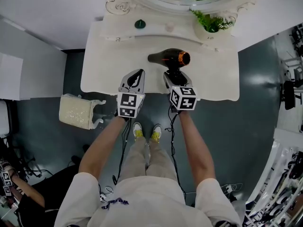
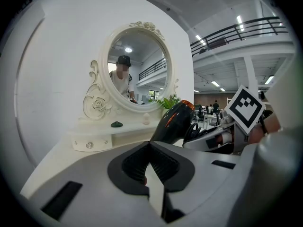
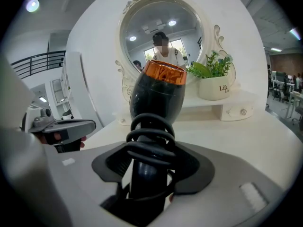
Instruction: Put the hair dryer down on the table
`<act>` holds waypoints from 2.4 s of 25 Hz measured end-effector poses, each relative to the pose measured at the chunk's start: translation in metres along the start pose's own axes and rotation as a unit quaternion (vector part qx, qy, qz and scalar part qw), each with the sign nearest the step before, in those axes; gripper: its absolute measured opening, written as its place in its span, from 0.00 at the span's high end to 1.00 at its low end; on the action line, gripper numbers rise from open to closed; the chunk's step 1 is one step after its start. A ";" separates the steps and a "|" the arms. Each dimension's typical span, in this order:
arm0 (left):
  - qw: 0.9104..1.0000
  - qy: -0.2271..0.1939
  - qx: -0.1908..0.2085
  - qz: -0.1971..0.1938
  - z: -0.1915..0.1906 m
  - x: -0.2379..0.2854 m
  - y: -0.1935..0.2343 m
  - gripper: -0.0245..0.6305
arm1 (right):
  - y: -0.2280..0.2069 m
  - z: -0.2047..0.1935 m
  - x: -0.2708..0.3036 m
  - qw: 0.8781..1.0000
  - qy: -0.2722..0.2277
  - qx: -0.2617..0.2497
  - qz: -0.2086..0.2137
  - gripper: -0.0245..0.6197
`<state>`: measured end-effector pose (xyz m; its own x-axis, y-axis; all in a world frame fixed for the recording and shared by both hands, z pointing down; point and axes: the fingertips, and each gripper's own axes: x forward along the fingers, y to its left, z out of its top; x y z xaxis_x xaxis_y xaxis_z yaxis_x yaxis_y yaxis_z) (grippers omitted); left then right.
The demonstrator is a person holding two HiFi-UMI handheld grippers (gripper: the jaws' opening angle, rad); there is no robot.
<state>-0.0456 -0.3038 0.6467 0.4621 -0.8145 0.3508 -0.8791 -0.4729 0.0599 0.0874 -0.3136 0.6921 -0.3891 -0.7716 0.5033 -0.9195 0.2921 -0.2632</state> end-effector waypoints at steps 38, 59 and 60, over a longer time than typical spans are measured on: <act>0.999 0.015 -0.025 0.021 -0.014 0.015 0.016 0.95 | -0.061 -0.025 0.035 0.987 0.076 -0.101 -0.103 0.52; 0.999 0.014 -0.030 0.014 -0.012 0.027 0.007 0.95 | -0.075 -0.032 0.047 0.985 0.113 -0.082 -0.105 0.50; 0.999 0.015 -0.030 0.014 -0.012 0.028 0.007 0.95 | -0.075 -0.033 0.048 0.985 0.113 -0.080 -0.103 0.50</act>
<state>-0.0403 -0.3256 0.6684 0.4340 -0.8165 0.3808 -0.8976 -0.4282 0.1047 0.1359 -0.3539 0.7636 -0.1786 -0.6840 0.7072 -0.9705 0.2406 -0.0124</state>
